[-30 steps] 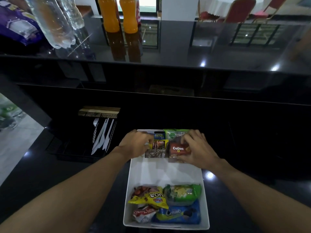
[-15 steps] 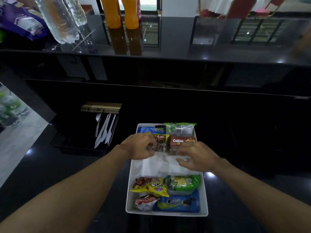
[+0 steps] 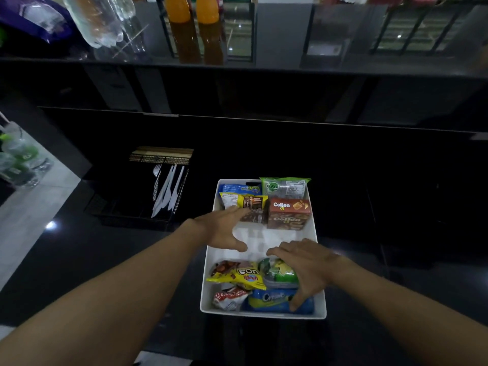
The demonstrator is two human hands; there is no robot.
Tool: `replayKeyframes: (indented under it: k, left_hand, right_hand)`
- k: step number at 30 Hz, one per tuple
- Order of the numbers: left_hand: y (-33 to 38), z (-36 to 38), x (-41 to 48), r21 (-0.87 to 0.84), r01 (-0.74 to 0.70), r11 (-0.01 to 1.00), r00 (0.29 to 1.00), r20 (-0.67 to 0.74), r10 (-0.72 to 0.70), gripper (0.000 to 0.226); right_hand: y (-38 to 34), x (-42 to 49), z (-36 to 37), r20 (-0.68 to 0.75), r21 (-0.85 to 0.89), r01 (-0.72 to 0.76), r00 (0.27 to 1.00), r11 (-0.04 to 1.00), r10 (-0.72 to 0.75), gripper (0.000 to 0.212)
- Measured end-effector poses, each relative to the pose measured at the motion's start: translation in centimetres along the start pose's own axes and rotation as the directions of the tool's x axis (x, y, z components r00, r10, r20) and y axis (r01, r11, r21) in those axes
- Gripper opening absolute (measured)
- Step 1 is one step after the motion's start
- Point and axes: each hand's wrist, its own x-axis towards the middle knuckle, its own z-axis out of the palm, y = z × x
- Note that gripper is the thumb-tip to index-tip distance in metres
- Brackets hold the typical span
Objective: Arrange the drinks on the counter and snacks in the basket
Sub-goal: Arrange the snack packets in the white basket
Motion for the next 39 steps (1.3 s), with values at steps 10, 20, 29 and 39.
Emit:
replayKeyframes:
  k: [10,20,29,39]
  left_hand:
    - [-0.6,0.1,0.1,-0.056,-0.007,0.998,1.0,-0.028,0.006,0.108]
    - [0.1,-0.4,0.0,-0.003,-0.029,1.0,0.998,0.047,0.029,0.117]
    - [-0.1,-1.2,0.3,-0.049,-0.008,0.999,1.0,-0.005,0.008,0.07]
    - [-0.8,-1.5,0.2,0.129,-0.033,0.991,0.95,-0.304,0.071,0.047]
  right_hand:
    - [0.7,0.4,-0.9,-0.1,0.108,-0.11,0.988,0.988,0.121,0.098]
    - [1.8,1.3,-1.8,-0.308,-0.025,-0.261,0.92,0.965,0.241,0.096]
    - [2.7,0.6,-2.4,-0.379,0.196,-0.257,0.87,0.947,0.314,0.05]
    - [1.2,0.0,-2.5,-0.429,0.203,-0.255,0.845,0.946,0.32,0.048]
